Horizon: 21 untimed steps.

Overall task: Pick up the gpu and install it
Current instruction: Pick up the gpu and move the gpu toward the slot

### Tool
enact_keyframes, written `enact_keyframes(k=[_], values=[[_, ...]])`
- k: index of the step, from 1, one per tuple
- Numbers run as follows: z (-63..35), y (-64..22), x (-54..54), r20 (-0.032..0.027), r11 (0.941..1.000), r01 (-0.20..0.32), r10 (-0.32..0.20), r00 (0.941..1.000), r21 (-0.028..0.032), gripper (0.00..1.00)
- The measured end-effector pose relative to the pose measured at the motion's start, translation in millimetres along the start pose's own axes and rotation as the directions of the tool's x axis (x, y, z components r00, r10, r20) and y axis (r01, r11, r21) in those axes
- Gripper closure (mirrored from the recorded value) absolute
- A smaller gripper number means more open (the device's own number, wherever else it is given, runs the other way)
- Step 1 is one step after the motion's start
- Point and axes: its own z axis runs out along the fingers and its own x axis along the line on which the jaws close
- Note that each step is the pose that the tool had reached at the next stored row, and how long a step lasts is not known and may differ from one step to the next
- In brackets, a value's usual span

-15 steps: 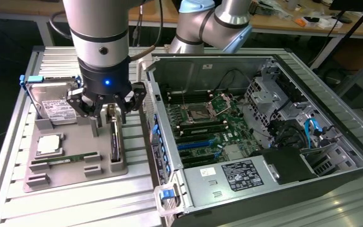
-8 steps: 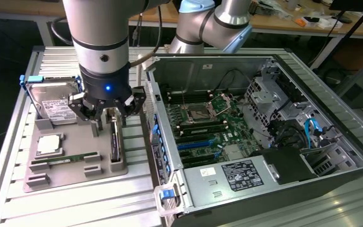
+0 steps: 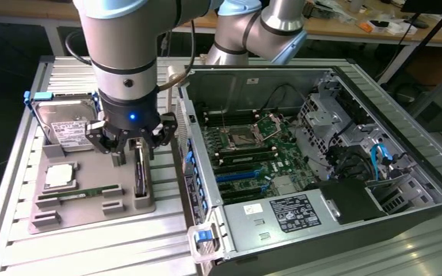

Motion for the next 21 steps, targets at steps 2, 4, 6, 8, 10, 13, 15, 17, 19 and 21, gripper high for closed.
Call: enact_keyframes(k=[2,4,6,8,10,13,15,17,19,21], values=[[3.6,-0.3,-0.1,0.0001,1.0000,0.000,0.000,1.0000,-0.0002,0.46],[7.4,-0.7,-0.5,0.0002,1.0000,0.000,0.000,1.0000,-0.0004,0.46],[11.0,-1.0,-1.6,0.0001,1.0000,0.000,0.000,1.0000,-0.0004,0.46],[14.5,-1.2,-3.4,0.0001,1.0000,0.000,0.000,1.0000,-0.0004,0.46],[18.0,-1.4,-3.8,0.0002,1.0000,0.000,0.000,1.0000,-0.0014,0.46],[21.5,1.0,-4.1,0.0002,1.0000,0.000,0.000,1.0000,-0.0047,0.46],[24.2,4.6,-4.3,0.0004,1.0000,0.000,0.000,1.0000,-0.0055,0.46],[26.8,8.1,-4.4,0.0003,1.0000,0.000,0.000,1.0000,-0.0058,0.46],[28.5,11.6,-4.6,0.0005,1.0000,0.000,0.000,1.0000,-0.0059,0.46],[28.8,13.3,-4.7,0.0004,1.0000,0.000,0.000,1.0000,-0.0059,0.46]])
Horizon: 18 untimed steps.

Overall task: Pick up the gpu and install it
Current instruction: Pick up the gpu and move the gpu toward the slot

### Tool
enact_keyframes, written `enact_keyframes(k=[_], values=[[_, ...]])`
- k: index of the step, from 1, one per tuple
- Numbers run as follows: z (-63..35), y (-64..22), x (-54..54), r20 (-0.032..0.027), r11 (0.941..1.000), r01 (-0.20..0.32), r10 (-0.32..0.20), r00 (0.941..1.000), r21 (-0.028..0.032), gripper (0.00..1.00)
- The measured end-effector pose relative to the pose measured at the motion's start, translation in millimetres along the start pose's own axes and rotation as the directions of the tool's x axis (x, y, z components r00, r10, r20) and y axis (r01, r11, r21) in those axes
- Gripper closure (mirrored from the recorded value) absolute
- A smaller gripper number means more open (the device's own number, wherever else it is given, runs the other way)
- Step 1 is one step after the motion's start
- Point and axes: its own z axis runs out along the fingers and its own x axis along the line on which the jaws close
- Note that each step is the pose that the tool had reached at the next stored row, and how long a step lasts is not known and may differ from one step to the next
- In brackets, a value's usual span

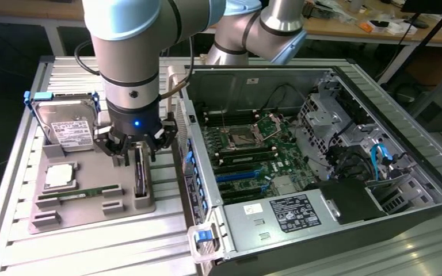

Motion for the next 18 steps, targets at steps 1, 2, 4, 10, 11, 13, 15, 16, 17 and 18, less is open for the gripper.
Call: enact_keyframes(k=[1,2,4,10,11,13,15,16,17,18], values=[[0.0,0.0,0.0,0.0000,1.0000,0.000,0.000,1.0000,0.0000,0.46],[0.0,0.0,0.0,-0.0001,1.0000,0.000,0.000,1.0000,0.0001,0.46],[0.0,0.8,0.0,-0.0012,0.9998,0.000,0.000,1.0000,0.0176,0.46],[0.1,1.5,-0.1,-0.0019,0.9995,0.000,0.000,1.0000,0.0306,0.46],[0.1,1.5,0.0,-0.0018,0.9995,0.000,0.000,1.0000,0.0306,0.46],[0.1,1.7,1.3,-0.0019,0.9995,0.000,0.000,1.0000,0.0307,0.46],[0.1,1.9,1.8,-0.0018,0.9995,0.000,0.000,1.0000,0.0306,0.46],[0.1,1.9,1.8,-0.0018,0.9995,0.000,0.000,1.0000,0.0306,0.46],[0.1,1.9,1.8,-0.0019,0.9995,0.000,0.000,1.0000,0.0307,0.46],[0.1,1.8,1.8,-0.0020,0.9995,0.000,0.000,1.0000,0.0307,0.46]])
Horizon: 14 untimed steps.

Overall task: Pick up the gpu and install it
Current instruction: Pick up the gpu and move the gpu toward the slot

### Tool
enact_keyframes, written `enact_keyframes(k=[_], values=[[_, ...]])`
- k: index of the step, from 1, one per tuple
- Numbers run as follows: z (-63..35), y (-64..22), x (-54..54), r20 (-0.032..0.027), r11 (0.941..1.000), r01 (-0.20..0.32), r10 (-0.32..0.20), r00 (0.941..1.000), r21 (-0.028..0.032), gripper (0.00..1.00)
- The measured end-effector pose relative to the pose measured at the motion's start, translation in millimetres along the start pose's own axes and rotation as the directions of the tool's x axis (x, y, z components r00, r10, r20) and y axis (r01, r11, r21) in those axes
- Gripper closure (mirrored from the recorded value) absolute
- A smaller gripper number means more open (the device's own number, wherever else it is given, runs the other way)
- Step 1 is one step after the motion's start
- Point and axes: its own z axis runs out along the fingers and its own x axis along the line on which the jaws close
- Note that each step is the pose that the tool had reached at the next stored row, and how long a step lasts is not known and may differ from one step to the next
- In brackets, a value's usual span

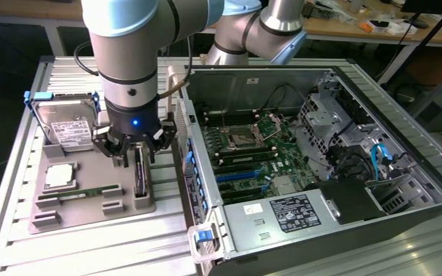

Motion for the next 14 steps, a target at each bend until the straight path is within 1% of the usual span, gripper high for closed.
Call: enact_keyframes(k=[9,10,13,14], values=[[0.1,0.0,0.0,0.0001,1.0000,0.000,0.000,1.0000,-0.0001,0.46],[0.1,0.0,0.0,0.0001,1.0000,0.000,0.000,1.0000,-0.0001,0.47],[0.1,0.0,0.0,0.0000,1.0000,0.000,0.000,1.0000,-0.0001,0.66],[0.1,0.0,0.0,0.0001,1.0000,0.000,0.000,1.0000,0.0000,0.66]])
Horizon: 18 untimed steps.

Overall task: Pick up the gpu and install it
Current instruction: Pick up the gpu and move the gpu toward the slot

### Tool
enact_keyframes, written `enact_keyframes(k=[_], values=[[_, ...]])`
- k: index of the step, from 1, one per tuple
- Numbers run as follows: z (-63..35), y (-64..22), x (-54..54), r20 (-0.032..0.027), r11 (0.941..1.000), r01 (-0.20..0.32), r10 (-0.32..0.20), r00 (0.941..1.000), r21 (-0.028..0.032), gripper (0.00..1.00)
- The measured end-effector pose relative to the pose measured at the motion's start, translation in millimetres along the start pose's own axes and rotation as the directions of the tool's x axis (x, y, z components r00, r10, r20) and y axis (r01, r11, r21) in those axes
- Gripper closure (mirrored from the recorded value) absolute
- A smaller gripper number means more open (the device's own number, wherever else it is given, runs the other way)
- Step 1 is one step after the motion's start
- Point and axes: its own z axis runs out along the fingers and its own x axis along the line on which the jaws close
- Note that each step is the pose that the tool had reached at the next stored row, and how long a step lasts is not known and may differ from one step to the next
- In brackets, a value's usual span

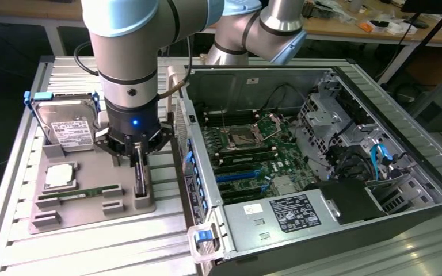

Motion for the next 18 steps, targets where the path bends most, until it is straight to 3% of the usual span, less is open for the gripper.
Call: enact_keyframes(k=[2,11,18], values=[[0.0,0.0,0.0,0.0000,1.0000,0.000,0.000,1.0000,0.0000,0.73],[-0.1,0.0,0.0,0.0002,1.0000,-0.001,0.001,1.0000,-0.0001,0.73],[-13.2,1.8,-0.2,0.0011,1.0000,-0.001,0.001,1.0000,0.0014,0.73]])
